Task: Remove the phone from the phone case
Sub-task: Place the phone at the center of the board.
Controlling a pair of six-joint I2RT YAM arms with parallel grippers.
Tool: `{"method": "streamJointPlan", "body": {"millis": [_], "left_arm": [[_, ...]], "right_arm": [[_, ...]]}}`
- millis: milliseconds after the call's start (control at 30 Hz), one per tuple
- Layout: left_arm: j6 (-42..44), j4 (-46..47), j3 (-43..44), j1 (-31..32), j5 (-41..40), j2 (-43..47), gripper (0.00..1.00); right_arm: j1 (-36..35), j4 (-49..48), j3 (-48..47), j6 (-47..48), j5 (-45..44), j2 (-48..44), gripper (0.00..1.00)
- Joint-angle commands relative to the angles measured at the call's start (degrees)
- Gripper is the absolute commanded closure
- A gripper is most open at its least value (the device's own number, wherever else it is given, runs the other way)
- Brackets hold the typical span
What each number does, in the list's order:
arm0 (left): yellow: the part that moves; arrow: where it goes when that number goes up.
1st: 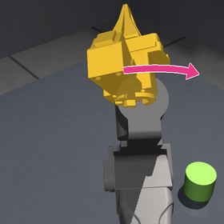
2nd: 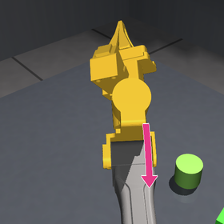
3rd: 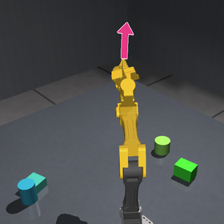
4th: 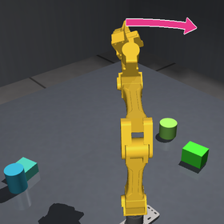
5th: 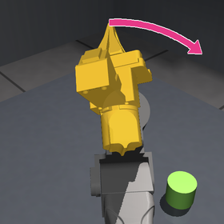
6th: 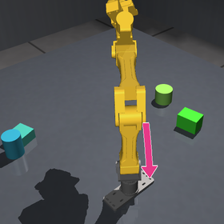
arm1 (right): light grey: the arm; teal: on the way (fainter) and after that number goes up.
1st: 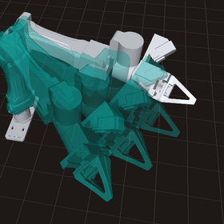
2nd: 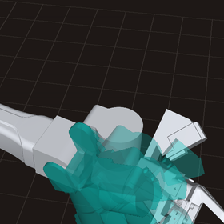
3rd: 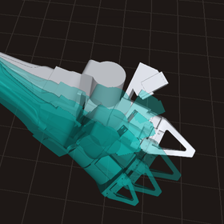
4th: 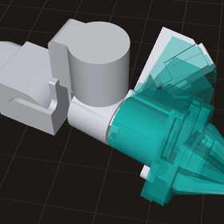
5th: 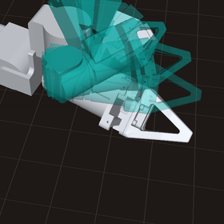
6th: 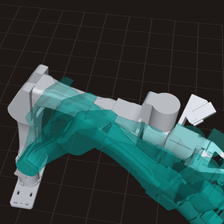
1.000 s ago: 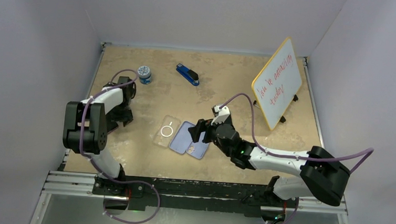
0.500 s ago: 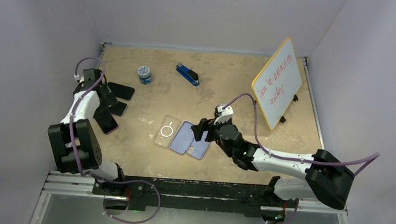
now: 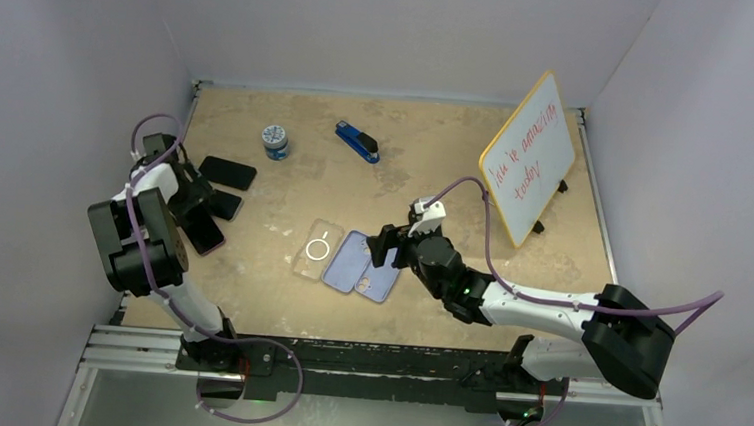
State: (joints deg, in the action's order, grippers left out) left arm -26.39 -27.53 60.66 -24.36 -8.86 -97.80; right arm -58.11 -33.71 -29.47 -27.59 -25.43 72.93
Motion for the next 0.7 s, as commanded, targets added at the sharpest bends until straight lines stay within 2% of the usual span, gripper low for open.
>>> {"method": "streamJointPlan", "body": {"millis": [0, 333, 533, 667], "left_arm": [[-0.3, 1.8, 1.5, -1.4, 0.7, 0.2, 0.13], [-2.1, 1.3, -1.2, -5.2, 1.7, 1.2, 0.13], [-2.1, 3.7, -2.3, -5.1, 5.2, 2.9, 0.13], [-1.1, 5.7, -2.6, -3.4, 6.6, 4.7, 0.09]], "right_arm": [[0.1, -1.2, 0.3, 1.1, -2.2, -0.8, 0.11], [0.1, -1.3, 0.5, 1.1, -1.8, -1.1, 0.11], [0.2, -1.2, 0.5, 1.1, -1.7, -1.1, 0.11], [0.1, -1.2, 0.3, 1.1, -1.5, -0.8, 0.11]]}}
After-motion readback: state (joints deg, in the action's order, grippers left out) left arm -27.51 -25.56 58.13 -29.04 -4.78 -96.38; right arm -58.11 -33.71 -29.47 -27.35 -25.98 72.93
